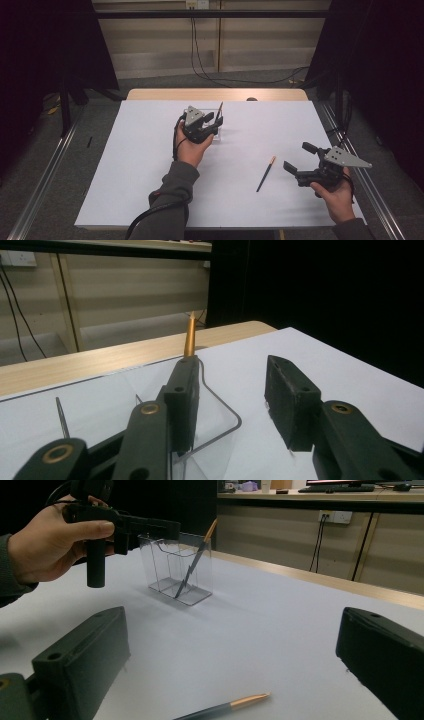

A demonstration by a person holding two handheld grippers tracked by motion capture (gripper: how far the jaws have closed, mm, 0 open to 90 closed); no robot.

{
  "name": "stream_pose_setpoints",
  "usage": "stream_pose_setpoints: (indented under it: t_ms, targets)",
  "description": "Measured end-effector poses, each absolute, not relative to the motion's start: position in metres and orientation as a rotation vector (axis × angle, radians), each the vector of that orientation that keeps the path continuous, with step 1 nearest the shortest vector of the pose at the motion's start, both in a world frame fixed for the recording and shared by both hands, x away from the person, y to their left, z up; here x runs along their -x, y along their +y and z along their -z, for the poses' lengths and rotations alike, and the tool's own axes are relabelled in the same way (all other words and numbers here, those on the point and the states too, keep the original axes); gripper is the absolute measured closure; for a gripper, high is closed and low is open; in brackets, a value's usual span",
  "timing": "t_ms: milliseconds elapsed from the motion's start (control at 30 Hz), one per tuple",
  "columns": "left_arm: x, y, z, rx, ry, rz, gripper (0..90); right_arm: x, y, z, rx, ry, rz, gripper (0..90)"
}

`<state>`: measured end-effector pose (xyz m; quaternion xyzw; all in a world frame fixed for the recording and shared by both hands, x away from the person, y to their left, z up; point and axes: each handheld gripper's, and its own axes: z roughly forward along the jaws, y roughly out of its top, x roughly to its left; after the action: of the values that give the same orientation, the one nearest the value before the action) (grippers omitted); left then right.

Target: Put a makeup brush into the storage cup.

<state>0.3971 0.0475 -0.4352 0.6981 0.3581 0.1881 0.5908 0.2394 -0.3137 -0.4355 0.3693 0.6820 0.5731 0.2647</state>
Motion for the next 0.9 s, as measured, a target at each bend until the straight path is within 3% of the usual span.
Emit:
stream_pose_setpoints:
  t_ms: [900]
  targets:
    - [-0.388,0.060,0.430,-1.668,0.764,-0.431,28.4,-0.242,-0.312,0.437,-0.994,1.854,-1.538,0.5]
